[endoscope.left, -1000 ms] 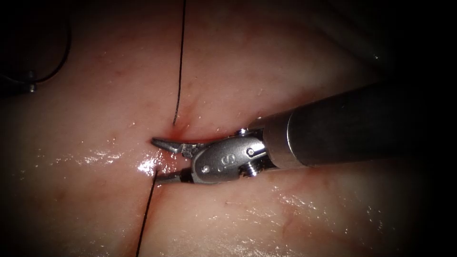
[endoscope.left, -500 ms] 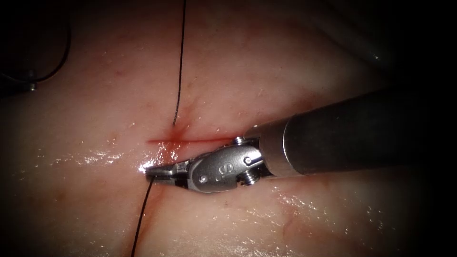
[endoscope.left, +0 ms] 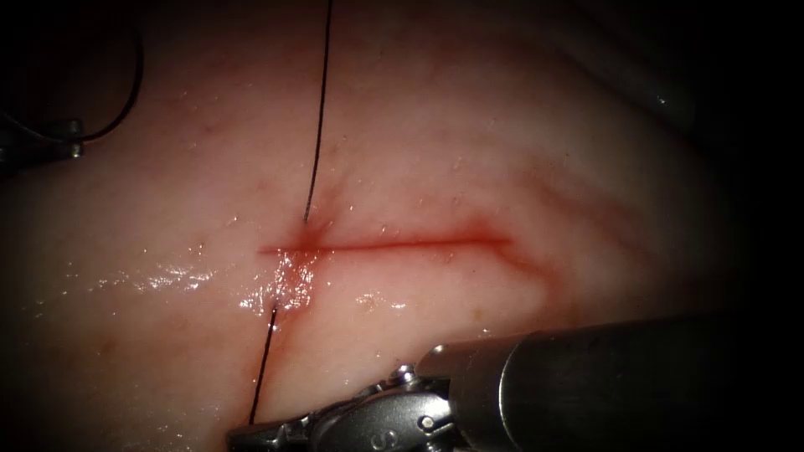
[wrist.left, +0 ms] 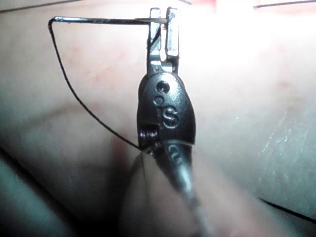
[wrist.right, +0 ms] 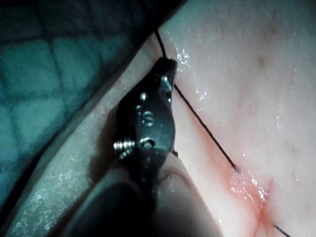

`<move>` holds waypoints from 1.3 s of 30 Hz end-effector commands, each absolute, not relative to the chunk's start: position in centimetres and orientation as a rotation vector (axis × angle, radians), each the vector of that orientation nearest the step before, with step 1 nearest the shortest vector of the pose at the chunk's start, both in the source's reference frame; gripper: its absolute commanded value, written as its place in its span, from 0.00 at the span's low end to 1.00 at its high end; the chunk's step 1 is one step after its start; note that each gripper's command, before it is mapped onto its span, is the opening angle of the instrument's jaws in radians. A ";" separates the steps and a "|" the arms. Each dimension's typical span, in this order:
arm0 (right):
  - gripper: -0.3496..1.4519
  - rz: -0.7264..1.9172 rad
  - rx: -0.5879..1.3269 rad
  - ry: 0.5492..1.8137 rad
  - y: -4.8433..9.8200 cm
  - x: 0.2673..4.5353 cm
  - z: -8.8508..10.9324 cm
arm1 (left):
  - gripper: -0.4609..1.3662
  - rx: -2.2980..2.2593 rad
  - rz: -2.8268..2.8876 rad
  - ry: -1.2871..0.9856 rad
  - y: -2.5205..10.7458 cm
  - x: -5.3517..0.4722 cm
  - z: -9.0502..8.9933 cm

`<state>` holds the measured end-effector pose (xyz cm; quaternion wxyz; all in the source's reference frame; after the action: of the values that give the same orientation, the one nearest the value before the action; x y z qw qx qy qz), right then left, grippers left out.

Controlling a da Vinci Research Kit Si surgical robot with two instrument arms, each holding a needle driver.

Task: Wound Closure
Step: Pull the suture through the tissue until a short tail remains on top

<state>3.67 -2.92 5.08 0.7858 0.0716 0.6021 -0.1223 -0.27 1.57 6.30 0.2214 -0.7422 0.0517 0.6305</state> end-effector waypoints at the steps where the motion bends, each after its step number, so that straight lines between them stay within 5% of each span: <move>1: 0.00 -0.263 0.153 1.303 -2.9 3.68 5.1 | 0.06 -2.056 1.745 0.139 1.6 -0.28 6.3; 17: 0.00 -0.310 0.294 1.324 -3.9 4.22 4.5 | 0.06 -2.062 1.739 0.132 1.5 -0.31 6.3; 18: 0.22 -0.298 0.285 1.337 -3.8 4.20 4.5 | 0.06 -2.062 1.740 0.132 1.5 -0.31 6.3; 19: 0.67 -0.258 0.249 1.357 -3.7 4.16 4.5 | 0.06 -2.063 1.740 0.132 1.5 -0.31 6.3; 20: 0.81 -0.225 0.216 1.358 -3.7 4.12 4.5 | 0.06 -2.063 1.740 0.132 1.5 -0.30 6.3; 22: 0.93 -0.165 0.166 1.363 -3.5 4.02 4.5 | 0.06 -2.063 1.740 0.132 1.5 -0.30 6.3; 39: 0.89 -0.037 0.027 1.332 -2.1 3.06 5.2 | 0.06 -2.062 1.737 0.128 1.5 -0.32 6.3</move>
<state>3.04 -2.04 5.28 0.7862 0.0107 0.6177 -0.0169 -0.32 1.52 6.32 0.2231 -0.7441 0.0490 0.6278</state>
